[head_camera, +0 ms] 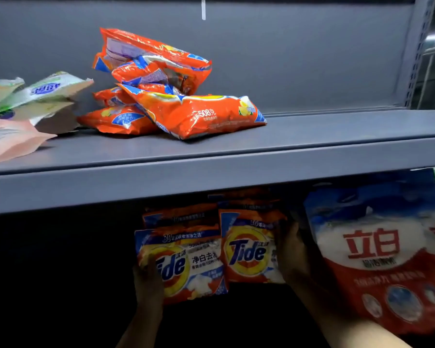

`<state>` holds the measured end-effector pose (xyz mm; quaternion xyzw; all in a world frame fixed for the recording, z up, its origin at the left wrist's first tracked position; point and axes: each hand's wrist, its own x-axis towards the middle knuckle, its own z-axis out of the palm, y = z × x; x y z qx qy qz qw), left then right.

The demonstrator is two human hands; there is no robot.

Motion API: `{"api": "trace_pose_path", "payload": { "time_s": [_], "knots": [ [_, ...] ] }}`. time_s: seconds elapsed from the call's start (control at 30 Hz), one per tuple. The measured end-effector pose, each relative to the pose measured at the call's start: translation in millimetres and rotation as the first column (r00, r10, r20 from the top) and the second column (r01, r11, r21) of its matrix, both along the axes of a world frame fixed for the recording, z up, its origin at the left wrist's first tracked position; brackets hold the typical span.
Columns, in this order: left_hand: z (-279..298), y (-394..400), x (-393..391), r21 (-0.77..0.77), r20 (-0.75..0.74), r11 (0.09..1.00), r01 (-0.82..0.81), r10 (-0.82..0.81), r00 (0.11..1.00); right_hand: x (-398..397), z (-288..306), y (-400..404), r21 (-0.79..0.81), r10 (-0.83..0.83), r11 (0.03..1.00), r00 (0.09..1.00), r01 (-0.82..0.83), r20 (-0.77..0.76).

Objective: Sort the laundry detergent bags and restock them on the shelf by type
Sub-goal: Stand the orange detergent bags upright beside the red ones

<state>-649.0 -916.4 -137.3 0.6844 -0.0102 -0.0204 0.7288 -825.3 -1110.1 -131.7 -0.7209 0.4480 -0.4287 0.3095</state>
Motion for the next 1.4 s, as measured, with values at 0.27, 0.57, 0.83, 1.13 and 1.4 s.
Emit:
{"api": "trace_pose_path", "payload": {
  "time_s": [0.27, 0.57, 0.83, 1.13, 1.4],
  "knots": [
    [-22.6, 11.4, -26.2, 0.683, 0.475, 0.698, -0.214, -0.203, 0.856, -20.6, 15.4, 39.8, -0.547, -0.145, 0.829, 0.9, -0.115, -0.41],
    [-41.0, -0.5, -32.3, 0.958, 0.281, 0.214, -0.189, -0.827, 0.488, -51.7, -15.6, 46.4, 0.017, 0.307, 0.934, 0.774, -0.358, -0.554],
    [-10.3, -7.1, -31.1, 0.99, 0.108, 0.139, 0.022, -0.852, 0.513, -46.3, -6.1, 26.4, 0.126, 0.437, 0.898, 0.813, -0.423, -0.385],
    [56.3, 17.7, -85.1, 0.922, 0.324, 0.386, 0.001, -0.776, 0.542, -70.4, 44.0, 55.2, 0.123, 0.464, 0.876, 0.743, -0.467, -0.483],
    [132.7, 75.1, -149.3, 0.96, 0.258, 0.261, -0.098, -0.702, 0.664, -110.8, 115.1, 103.2, 0.094, 0.52, 0.803, 0.616, -0.588, -0.593]
  ]
}}
